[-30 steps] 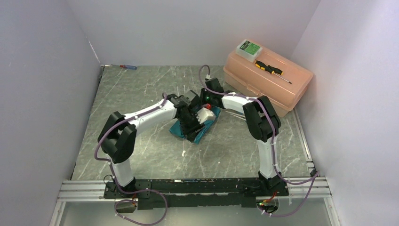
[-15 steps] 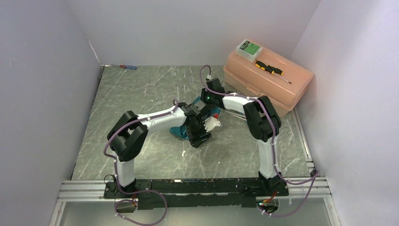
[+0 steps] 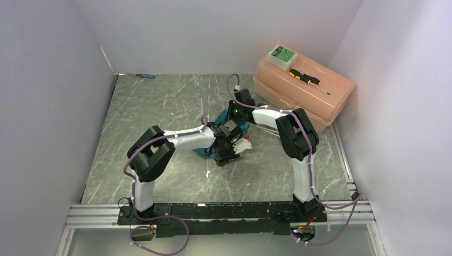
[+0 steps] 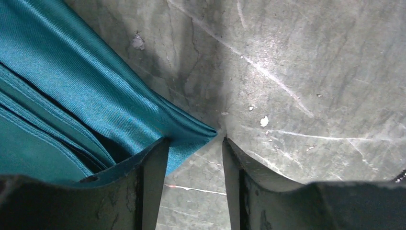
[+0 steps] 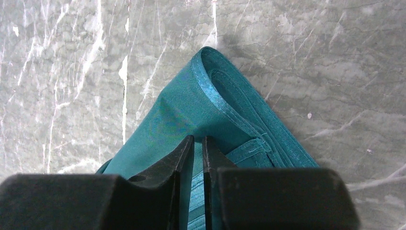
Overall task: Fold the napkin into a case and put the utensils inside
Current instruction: Move the 2/3-rectangle-folded napkin to the center of the board.
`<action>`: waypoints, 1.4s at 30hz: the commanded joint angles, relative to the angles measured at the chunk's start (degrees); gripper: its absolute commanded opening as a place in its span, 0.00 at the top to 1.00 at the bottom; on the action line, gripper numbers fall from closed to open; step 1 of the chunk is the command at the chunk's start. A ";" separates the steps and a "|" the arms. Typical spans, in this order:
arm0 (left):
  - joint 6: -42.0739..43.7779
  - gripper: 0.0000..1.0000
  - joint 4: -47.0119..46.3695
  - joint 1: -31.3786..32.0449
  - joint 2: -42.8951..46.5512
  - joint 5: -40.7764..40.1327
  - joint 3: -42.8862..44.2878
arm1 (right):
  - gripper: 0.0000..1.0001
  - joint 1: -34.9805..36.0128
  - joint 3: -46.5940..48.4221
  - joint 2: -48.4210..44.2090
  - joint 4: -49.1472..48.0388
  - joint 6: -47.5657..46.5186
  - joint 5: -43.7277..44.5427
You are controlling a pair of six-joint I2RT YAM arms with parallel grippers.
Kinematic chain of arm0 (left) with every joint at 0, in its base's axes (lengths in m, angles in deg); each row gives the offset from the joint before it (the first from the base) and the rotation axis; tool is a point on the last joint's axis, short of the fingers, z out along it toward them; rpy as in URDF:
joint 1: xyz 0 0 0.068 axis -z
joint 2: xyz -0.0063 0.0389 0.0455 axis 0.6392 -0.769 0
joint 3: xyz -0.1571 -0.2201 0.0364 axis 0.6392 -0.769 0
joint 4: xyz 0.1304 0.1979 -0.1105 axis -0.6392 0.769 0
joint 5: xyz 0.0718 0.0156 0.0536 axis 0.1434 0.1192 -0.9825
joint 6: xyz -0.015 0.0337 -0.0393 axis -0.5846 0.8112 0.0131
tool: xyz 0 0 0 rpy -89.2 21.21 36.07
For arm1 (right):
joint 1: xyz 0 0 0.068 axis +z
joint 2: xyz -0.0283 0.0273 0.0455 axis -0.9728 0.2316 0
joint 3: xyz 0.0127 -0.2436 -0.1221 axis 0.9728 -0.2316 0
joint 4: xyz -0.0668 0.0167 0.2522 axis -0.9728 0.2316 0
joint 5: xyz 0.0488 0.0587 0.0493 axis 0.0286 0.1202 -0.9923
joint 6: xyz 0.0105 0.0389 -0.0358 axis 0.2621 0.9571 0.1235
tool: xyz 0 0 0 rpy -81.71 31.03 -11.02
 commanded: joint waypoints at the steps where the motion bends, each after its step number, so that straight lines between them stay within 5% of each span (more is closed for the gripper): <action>1: 0.96 0.51 -2.01 0.25 -0.97 -4.25 -1.40 | 0.84 -0.30 -1.36 -1.24 0.95 -0.21 1.02; 8: 1.02 0.97 -2.22 0.26 -0.17 -4.67 -2.32 | 0.86 -0.32 -1.88 -1.79 1.31 -0.87 2.03; 24: 8.19 0.97 6.72 -0.21 7.31 -1.31 -9.96 | 0.89 1.22 -11.73 -7.49 -1.90 2.85 2.61; 42: 17.80 0.97 8.02 -2.84 15.59 -4.45 -19.24 | 0.89 8.69 -27.20 -20.19 -3.00 9.50 13.05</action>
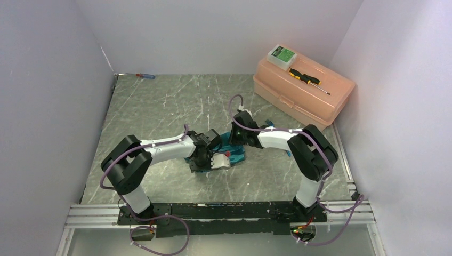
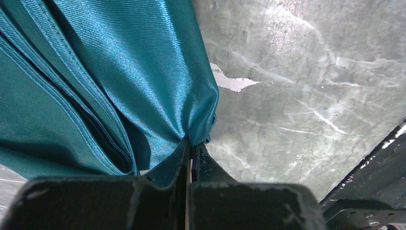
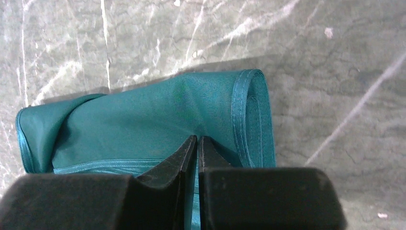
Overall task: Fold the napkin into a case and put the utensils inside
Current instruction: Move the 2/3-rectangle-folded napkin to the center of the board.
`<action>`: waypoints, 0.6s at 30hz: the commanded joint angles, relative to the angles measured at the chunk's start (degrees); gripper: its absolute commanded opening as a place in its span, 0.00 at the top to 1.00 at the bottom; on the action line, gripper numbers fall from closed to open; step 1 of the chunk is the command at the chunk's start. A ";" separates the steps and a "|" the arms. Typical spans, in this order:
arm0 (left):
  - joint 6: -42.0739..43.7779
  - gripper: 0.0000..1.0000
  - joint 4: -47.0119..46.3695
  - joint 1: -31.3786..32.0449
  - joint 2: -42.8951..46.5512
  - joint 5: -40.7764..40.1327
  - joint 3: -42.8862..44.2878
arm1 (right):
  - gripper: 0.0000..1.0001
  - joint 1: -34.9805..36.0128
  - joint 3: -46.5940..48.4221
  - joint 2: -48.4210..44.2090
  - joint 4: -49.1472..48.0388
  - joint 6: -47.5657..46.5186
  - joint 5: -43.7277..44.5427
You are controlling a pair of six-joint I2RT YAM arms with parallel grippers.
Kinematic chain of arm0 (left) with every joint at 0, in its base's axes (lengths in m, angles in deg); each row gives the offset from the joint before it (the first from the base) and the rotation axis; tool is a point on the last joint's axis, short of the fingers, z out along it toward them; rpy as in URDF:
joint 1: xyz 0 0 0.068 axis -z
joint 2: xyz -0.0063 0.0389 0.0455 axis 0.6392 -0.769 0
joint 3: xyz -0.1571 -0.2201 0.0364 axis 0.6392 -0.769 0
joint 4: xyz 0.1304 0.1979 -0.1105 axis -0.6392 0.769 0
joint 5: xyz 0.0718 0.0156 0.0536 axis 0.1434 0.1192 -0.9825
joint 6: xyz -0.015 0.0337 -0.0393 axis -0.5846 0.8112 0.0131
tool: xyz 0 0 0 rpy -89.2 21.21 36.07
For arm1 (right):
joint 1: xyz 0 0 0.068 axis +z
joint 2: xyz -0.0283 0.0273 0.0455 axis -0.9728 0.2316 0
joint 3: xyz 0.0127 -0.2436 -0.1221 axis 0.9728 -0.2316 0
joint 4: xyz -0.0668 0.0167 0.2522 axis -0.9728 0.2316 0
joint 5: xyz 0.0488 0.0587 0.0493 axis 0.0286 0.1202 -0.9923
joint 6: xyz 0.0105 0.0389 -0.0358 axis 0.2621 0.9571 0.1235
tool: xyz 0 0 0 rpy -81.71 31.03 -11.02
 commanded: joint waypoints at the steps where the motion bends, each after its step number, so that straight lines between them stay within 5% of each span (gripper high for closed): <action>1: 1.60 0.97 2.53 -0.52 0.97 -0.32 -0.69 | 0.88 0.16 -2.04 -2.72 1.92 0.21 4.12; 10: 1.33 0.97 0.49 -1.59 4.59 -0.48 -0.75 | 0.71 -3.44 1.06 -8.67 -7.68 -10.88 -12.39; 18: 1.68 0.97 -0.88 -1.75 5.35 -1.17 -1.33 | 0.77 -2.66 12.16 4.19 -20.04 -6.31 -35.31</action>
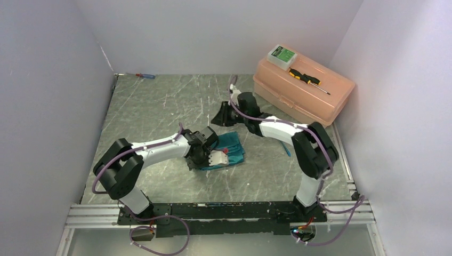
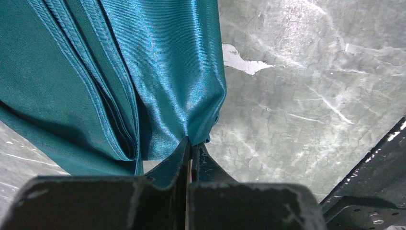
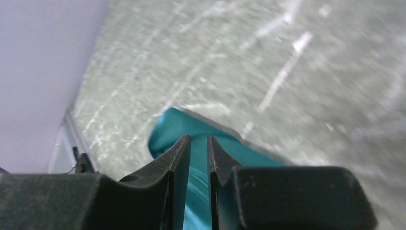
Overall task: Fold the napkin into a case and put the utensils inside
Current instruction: Move the 2/3-rectangle-folded napkin to the center of the board, then pass from the left arm to the right
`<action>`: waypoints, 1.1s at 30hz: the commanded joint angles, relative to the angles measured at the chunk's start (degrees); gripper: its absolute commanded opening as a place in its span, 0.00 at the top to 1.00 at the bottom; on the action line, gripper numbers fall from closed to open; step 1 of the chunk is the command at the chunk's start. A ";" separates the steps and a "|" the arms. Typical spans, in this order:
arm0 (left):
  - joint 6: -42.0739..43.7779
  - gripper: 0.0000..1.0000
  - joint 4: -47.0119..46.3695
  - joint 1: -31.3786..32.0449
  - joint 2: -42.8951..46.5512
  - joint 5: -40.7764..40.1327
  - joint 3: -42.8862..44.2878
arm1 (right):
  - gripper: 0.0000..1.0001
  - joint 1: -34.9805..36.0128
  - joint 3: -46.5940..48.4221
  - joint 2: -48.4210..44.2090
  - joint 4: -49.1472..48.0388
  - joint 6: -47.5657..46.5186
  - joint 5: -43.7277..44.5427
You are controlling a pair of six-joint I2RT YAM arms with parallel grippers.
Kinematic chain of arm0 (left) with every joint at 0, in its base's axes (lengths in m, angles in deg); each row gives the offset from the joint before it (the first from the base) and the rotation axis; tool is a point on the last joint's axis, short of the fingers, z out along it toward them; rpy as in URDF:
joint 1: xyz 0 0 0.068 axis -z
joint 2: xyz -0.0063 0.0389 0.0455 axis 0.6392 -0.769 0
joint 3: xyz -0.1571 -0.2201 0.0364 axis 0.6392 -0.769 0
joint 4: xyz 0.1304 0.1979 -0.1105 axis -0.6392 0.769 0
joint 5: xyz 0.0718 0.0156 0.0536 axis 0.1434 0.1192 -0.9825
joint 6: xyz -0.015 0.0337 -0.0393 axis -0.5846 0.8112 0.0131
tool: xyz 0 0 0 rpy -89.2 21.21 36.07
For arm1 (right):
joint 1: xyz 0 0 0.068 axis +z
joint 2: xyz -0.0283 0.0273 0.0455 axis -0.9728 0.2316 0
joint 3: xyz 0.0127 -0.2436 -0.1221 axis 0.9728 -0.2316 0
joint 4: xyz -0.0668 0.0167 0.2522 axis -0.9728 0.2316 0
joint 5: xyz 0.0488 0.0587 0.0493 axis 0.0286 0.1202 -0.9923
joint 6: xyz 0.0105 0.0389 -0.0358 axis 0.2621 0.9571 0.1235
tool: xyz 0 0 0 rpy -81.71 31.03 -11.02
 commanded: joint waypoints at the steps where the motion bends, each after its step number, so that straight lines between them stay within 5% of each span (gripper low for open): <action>1: 1.13 0.97 -1.17 -0.31 1.11 -0.66 -0.80 | 0.79 1.58 6.35 8.56 -11.52 3.19 -15.93; 10: -0.09 0.97 -3.71 -2.79 2.36 -1.03 -1.66 | 0.86 4.39 3.24 17.23 -21.27 6.67 -18.98; 26: -3.15 0.97 -3.97 -12.14 2.64 9.23 3.21 | 0.86 4.33 -1.23 20.98 -21.48 1.31 -17.58; 33: -2.56 0.97 -3.41 -15.83 -1.00 12.55 7.72 | 0.71 4.37 -2.65 20.37 -23.99 0.06 -18.98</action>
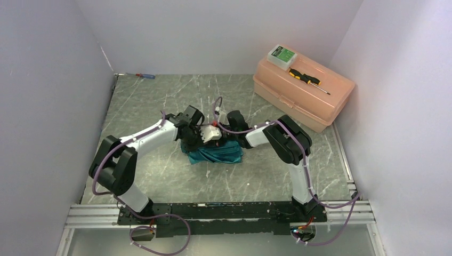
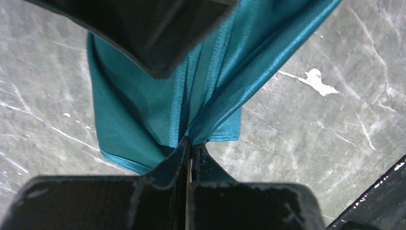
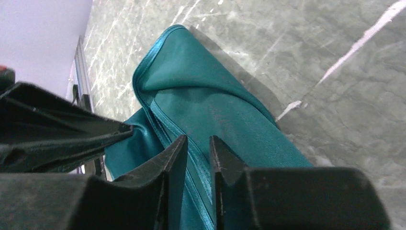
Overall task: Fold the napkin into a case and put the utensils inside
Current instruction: Pass from the left arm to the right
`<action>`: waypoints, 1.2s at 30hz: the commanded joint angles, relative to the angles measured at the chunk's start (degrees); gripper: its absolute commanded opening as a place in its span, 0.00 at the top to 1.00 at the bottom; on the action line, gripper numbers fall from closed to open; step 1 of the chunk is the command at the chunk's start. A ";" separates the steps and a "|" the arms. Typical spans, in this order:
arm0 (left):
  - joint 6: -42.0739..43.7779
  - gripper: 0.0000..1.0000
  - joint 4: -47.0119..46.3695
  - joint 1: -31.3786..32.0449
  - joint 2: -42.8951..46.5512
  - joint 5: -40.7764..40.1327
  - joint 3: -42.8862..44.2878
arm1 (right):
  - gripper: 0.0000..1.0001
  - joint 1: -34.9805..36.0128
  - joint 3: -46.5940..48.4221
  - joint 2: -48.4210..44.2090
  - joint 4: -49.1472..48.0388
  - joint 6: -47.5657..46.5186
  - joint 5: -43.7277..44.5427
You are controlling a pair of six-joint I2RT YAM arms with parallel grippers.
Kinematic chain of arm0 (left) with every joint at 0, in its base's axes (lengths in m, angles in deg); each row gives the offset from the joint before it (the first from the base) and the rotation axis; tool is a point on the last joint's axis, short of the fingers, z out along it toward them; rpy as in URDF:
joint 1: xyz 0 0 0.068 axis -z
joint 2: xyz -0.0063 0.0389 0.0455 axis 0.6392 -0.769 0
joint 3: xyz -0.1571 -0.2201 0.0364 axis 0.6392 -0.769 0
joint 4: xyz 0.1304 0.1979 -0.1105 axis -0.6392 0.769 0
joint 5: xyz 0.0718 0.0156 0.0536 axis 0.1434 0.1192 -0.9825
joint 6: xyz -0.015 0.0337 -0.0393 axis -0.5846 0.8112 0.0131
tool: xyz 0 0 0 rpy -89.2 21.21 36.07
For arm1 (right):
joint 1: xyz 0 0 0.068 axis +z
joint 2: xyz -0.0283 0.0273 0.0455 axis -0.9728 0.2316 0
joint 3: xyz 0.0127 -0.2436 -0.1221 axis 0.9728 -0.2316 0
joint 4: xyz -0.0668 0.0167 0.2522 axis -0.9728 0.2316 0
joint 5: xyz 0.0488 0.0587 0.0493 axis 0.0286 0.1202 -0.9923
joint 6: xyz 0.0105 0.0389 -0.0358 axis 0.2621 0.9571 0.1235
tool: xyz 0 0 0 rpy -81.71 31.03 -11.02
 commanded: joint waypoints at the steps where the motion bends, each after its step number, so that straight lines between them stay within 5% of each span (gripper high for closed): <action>1: -0.41 0.97 0.22 -1.97 -2.22 4.49 3.62 | 0.69 -0.09 -0.94 -0.28 -2.17 -3.13 -1.04; 14: -1.89 0.97 0.84 -6.03 -6.21 9.15 6.00 | 0.55 -3.95 -5.01 -6.34 -10.46 -3.94 -3.82; 27: -1.92 0.97 1.78 -6.59 -7.89 10.75 7.04 | 0.48 -2.63 -17.32 -6.69 -46.74 -4.47 -7.20; 36: -2.05 0.97 2.64 -7.63 -9.41 11.39 8.50 | 0.46 1.90 -17.71 -8.97 -38.99 -17.17 0.10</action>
